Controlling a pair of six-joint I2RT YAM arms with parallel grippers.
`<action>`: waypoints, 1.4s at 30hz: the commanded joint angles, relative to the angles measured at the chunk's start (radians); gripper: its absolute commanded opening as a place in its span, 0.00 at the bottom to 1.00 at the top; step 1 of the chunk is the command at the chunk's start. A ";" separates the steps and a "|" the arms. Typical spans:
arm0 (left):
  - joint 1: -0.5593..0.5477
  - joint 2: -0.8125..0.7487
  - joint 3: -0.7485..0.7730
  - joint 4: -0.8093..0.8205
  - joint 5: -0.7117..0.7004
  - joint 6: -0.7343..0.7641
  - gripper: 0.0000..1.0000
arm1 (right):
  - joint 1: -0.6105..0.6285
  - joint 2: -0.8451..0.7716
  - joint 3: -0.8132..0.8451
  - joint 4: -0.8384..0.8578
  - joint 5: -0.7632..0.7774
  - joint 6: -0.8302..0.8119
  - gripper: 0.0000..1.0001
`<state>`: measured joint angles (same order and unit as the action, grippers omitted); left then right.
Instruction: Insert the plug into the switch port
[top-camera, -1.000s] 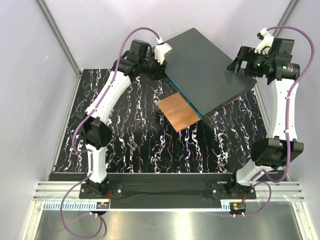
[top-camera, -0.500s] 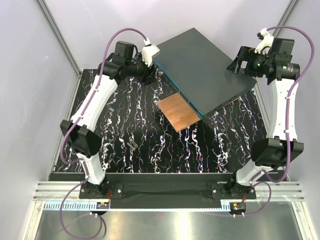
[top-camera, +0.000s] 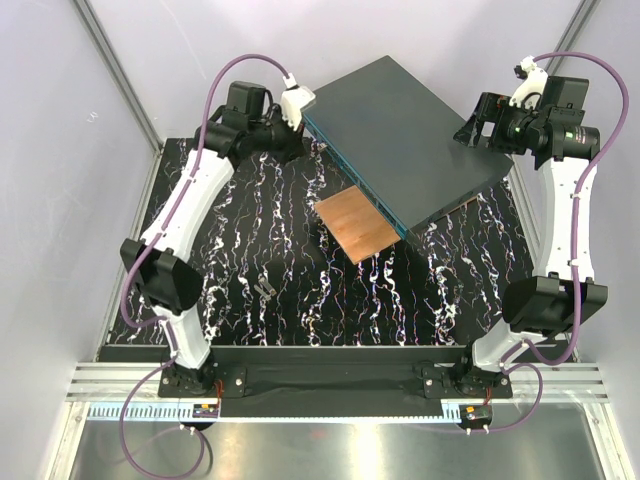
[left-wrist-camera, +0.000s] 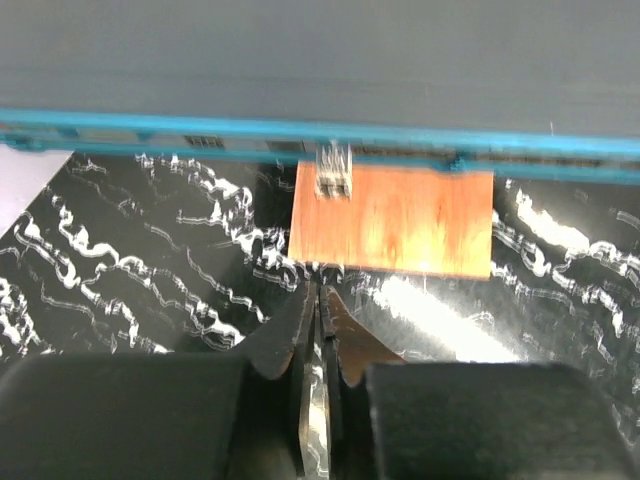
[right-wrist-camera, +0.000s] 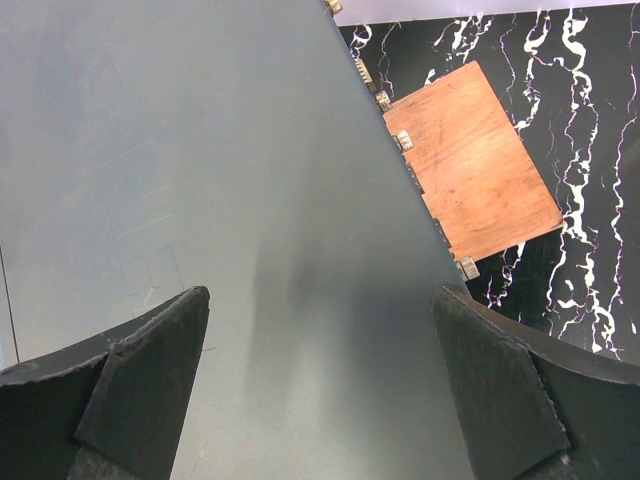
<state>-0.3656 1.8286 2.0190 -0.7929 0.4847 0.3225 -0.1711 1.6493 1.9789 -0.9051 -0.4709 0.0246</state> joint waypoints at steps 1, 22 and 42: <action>-0.002 0.041 0.072 0.098 0.043 -0.066 0.08 | 0.001 0.023 -0.018 -0.052 -0.012 0.014 0.99; -0.019 0.090 0.101 0.098 0.055 -0.077 0.04 | -0.016 0.150 0.159 -0.041 0.134 -0.020 0.94; -0.048 0.150 0.168 0.158 0.060 -0.135 0.01 | -0.016 0.196 0.107 -0.061 -0.037 -0.020 0.68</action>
<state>-0.4015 1.9606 2.1220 -0.7174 0.5224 0.2108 -0.1902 1.8214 2.0995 -0.9199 -0.4900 0.0204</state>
